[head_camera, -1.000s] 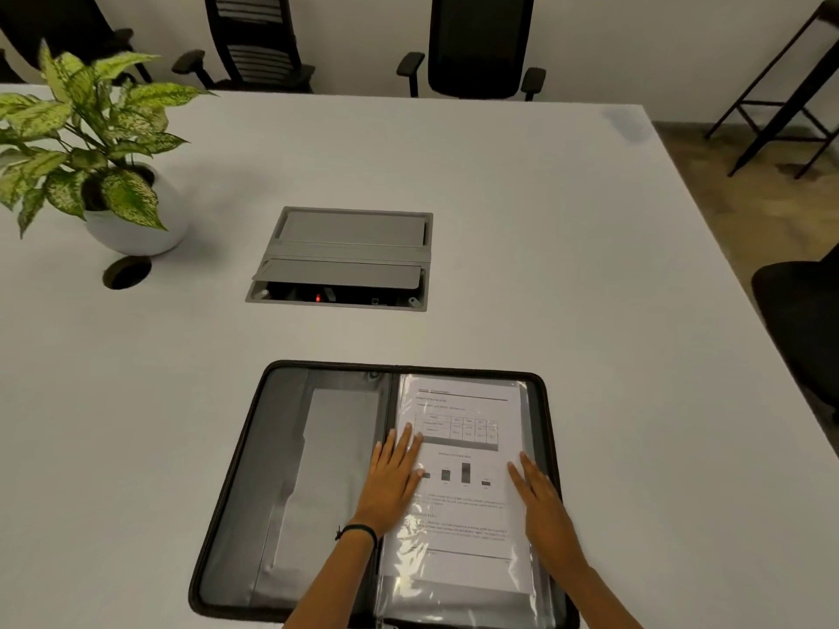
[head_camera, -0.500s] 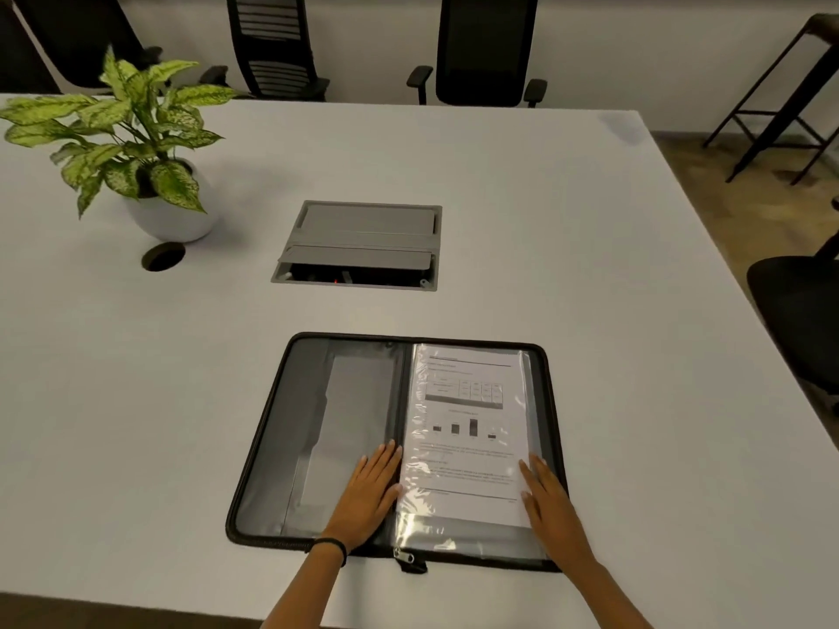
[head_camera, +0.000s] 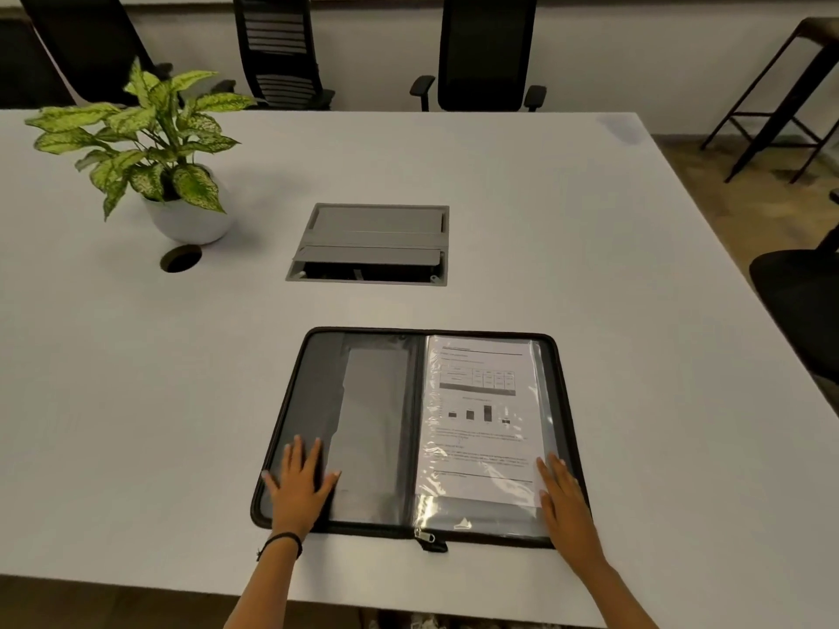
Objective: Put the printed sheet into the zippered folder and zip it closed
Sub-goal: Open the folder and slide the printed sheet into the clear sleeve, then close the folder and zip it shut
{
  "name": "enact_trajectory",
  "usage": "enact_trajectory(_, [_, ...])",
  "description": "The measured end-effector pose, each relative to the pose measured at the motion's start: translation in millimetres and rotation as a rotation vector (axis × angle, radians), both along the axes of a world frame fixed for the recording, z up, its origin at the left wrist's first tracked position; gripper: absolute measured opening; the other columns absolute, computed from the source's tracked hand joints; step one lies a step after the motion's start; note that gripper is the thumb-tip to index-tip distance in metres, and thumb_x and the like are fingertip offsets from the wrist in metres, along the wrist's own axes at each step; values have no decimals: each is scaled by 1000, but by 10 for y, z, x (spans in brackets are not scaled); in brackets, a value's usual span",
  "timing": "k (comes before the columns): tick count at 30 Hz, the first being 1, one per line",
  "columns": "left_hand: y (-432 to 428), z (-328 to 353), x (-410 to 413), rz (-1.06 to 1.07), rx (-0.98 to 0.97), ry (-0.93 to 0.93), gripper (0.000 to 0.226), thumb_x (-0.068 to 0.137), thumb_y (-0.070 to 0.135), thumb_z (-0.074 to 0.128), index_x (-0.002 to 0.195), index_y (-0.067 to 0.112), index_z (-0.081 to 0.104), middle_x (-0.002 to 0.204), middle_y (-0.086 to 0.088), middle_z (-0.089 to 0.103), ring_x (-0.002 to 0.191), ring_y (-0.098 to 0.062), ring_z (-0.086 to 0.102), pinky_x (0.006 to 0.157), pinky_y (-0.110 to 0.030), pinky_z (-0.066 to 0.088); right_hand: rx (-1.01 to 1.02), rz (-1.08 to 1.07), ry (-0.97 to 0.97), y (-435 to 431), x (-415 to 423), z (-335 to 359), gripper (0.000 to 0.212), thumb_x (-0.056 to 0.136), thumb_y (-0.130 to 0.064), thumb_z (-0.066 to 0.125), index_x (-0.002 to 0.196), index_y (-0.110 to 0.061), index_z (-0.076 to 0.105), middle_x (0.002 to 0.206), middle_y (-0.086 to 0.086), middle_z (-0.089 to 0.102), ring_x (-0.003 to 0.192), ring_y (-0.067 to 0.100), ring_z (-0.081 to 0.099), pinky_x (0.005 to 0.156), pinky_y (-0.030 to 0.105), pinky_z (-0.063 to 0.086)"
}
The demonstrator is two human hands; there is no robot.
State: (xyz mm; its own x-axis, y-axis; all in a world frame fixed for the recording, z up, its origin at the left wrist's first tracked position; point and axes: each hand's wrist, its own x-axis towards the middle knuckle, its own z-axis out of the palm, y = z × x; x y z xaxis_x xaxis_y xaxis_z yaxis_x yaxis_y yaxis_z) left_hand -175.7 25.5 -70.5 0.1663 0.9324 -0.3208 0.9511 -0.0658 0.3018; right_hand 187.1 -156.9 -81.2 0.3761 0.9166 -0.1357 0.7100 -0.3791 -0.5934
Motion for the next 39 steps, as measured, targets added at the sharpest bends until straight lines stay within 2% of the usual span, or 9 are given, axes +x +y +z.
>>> enact_trajectory(3, [40,0,-130,137,3,-48,72,90,58,42,148,21,21,160,-12,6,148,-28,2,115,-62,6,-8,0,2,-35,-19,12,49,97,-9,40,142,-14,20,155,8,14,143,20,8,116,34,8])
enact_trajectory(6, [88,-10,-200,197,44,-160,65,89,30,61,145,14,31,158,-17,9,146,-35,9,117,-54,15,-17,-2,12,-38,-19,27,50,97,-10,40,142,-14,20,155,8,13,144,23,10,117,37,9])
enact_trajectory(12, [189,44,-245,468,26,-558,55,90,11,60,139,6,37,145,-19,40,134,-37,37,112,-51,32,-16,-17,46,-22,-11,73,50,96,-7,42,142,-10,23,155,10,15,144,26,13,118,42,16])
enact_trajectory(17, [317,206,-278,709,-25,-789,48,93,13,55,138,12,37,136,-20,48,124,-38,46,108,-46,37,0,-80,83,19,-3,83,46,93,1,44,138,-5,35,152,13,24,141,30,23,115,41,25])
enact_trajectory(21, [392,427,-332,771,73,-820,39,95,9,49,133,9,43,108,-14,55,82,-20,55,79,-28,47,124,-247,109,170,-51,190,35,89,11,46,120,-2,57,141,19,42,130,32,42,106,34,36])
enact_trajectory(22, [403,500,-339,768,85,-831,37,95,9,48,131,9,46,106,-10,55,81,-19,54,79,-28,47,170,-241,116,237,-82,245,35,88,12,46,116,-3,59,138,17,45,126,29,45,104,29,37])
enact_trajectory(25, [460,749,-387,613,36,-803,31,97,14,47,126,8,55,114,-6,57,102,-24,54,92,-38,47,299,-156,215,487,-220,495,34,88,11,48,108,-11,63,128,10,54,115,20,54,96,15,45])
enact_trajectory(30, [558,1394,-400,284,-145,-757,22,99,17,44,104,15,65,104,-10,67,93,-23,61,75,-26,48,245,22,530,895,-524,1009,31,97,-9,41,110,-35,53,116,-1,60,92,11,65,75,13,55])
enact_trajectory(39, [446,2079,123,-109,-252,-726,29,98,32,39,112,27,64,103,6,71,96,-7,68,80,-14,50,99,167,797,1143,-907,1513,35,101,-24,26,126,-15,49,109,2,61,88,10,65,71,17,56])
